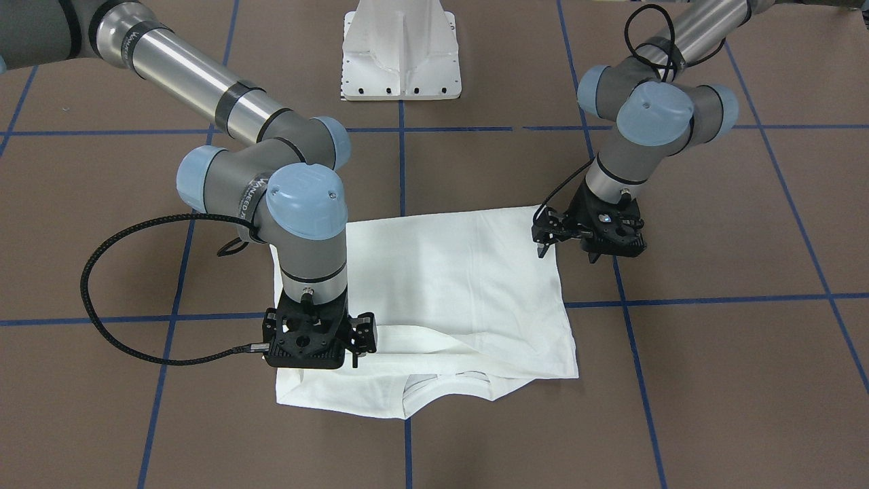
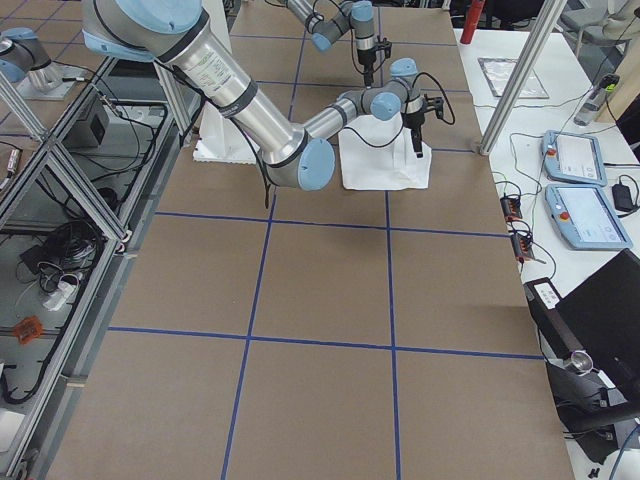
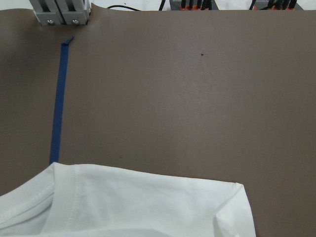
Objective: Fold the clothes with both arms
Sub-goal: 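Lower the left gripper to the folded shirt edge nearest it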
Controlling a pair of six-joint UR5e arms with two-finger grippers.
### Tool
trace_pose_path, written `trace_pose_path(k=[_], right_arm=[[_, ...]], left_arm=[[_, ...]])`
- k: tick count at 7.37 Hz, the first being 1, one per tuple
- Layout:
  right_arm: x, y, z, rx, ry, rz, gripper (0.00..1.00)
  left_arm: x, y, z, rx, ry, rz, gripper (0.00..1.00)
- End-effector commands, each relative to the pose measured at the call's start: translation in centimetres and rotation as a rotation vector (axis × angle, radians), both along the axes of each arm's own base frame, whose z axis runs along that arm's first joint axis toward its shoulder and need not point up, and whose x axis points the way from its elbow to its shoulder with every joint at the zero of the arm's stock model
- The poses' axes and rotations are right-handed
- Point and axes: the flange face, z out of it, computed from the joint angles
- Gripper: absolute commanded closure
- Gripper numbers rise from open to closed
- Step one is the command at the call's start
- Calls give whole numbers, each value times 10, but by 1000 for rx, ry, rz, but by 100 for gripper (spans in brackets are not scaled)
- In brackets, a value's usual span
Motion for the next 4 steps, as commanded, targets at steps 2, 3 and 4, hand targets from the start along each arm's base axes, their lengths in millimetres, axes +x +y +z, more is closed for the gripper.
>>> trace_pose_path(k=[2,3,4], right_arm=[[2,2,4,-2,-2,-1,0],[2,2,5,-2,0,0,0],[1,3,7,-3,1,-1,0]], left_arm=[[37,42,5,-66,11,35,19],[40,46,6,-67,10,43,26],[44,49,7,-68,9,50,34]])
